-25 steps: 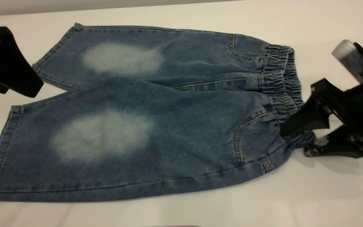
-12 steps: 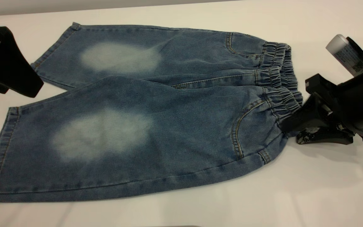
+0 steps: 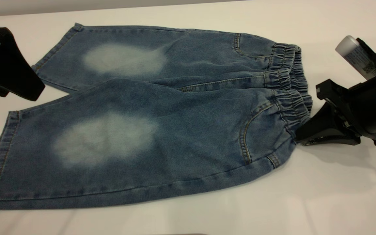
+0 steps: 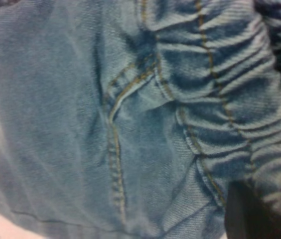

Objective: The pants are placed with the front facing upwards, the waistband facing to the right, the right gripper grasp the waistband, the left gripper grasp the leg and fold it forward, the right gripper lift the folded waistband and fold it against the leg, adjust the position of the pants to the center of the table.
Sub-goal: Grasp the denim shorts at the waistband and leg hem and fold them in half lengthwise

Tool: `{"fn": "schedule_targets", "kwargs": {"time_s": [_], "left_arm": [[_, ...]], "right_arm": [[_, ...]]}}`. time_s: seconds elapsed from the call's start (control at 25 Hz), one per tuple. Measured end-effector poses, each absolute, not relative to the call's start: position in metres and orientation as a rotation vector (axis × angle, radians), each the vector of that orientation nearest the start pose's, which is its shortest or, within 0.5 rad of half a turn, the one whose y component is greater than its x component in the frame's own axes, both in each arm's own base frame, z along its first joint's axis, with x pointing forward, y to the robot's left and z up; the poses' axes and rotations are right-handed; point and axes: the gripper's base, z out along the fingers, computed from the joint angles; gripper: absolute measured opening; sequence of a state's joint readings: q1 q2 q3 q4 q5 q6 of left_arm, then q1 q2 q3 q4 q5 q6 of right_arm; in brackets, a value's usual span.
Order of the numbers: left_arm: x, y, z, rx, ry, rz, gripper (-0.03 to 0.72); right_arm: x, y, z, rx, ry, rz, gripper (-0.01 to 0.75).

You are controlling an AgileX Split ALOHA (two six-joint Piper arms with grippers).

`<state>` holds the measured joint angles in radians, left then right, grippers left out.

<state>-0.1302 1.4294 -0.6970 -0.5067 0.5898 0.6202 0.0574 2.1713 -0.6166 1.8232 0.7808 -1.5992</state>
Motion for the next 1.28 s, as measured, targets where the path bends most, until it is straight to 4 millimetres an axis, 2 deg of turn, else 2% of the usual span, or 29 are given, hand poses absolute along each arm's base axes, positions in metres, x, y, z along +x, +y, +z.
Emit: {"fn": "schedule_targets", "kwargs": {"time_s": [0.16, 0.36, 0.48, 0.68, 0.96, 1.08, 1.28], "left_arm": [[0.240, -0.056, 0.194, 0.503, 2.671, -0.358, 0.511], [0.242, -0.055, 0.188, 0.558, 2.689, -0.330, 0.511], [0.246, -0.052, 0.170, 0.637, 2.750, -0.282, 0.511], [0.252, -0.047, 0.129, 0.753, 2.867, -0.198, 0.511], [0.250, -0.045, 0.085, 0.821, 3.023, -0.150, 0.511], [0.244, -0.052, 0.077, 0.914, 3.064, -0.148, 0.511], [0.244, -0.052, 0.077, 1.009, 3.054, -0.019, 0.511]], "right_arm": [[0.258, 0.083, 0.031, 0.154, 2.664, 1.263, 0.043], [0.259, 0.078, 0.032, 0.140, 2.647, 1.290, 0.043], [0.260, 0.067, 0.032, 0.168, 2.637, 1.283, 0.043], [0.265, 0.046, 0.036, 0.272, 2.598, 1.267, 0.043], [0.266, 0.046, 0.038, 0.284, 2.569, 1.307, 0.043], [0.266, 0.046, 0.039, 0.288, 2.562, 1.313, 0.043], [0.266, 0.046, 0.039, 0.288, 2.562, 1.315, 0.043]]}}
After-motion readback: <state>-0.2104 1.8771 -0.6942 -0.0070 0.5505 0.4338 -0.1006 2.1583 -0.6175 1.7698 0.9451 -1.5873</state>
